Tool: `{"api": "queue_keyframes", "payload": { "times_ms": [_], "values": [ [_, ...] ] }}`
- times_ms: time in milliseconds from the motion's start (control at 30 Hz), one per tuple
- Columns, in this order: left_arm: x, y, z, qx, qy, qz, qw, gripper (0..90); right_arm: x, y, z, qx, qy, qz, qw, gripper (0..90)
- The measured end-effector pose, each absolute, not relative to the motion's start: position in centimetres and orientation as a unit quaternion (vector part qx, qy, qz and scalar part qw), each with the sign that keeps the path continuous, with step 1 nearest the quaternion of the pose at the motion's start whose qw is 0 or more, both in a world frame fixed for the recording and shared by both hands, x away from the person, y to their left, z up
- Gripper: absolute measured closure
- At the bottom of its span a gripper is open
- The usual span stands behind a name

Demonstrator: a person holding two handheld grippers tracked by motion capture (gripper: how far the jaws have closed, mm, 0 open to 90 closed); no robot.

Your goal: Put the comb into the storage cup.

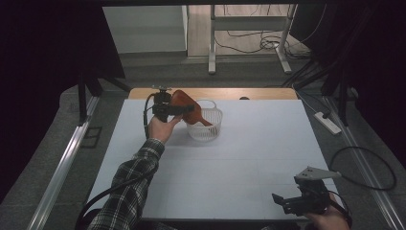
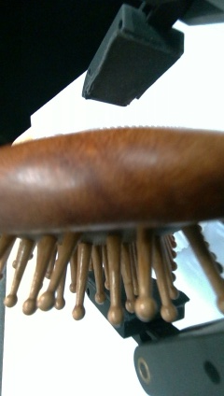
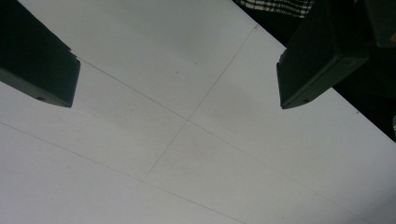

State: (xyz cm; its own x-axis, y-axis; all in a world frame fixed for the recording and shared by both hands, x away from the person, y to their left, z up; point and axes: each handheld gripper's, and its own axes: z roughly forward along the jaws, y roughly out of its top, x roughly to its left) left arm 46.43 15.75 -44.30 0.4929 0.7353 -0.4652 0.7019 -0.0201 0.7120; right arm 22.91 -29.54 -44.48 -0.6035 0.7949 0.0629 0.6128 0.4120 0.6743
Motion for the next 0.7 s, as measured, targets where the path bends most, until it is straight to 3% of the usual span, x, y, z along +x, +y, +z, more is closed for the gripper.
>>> {"api": "queue_keyframes", "payload": {
  "times_ms": [700],
  "values": [
    [45.6,16.8,-43.1,0.747,0.464,0.067,0.472,2.7,23.0,-29.4,-44.5,0.427,0.83,0.329,0.141,0.0]
  ]
}}
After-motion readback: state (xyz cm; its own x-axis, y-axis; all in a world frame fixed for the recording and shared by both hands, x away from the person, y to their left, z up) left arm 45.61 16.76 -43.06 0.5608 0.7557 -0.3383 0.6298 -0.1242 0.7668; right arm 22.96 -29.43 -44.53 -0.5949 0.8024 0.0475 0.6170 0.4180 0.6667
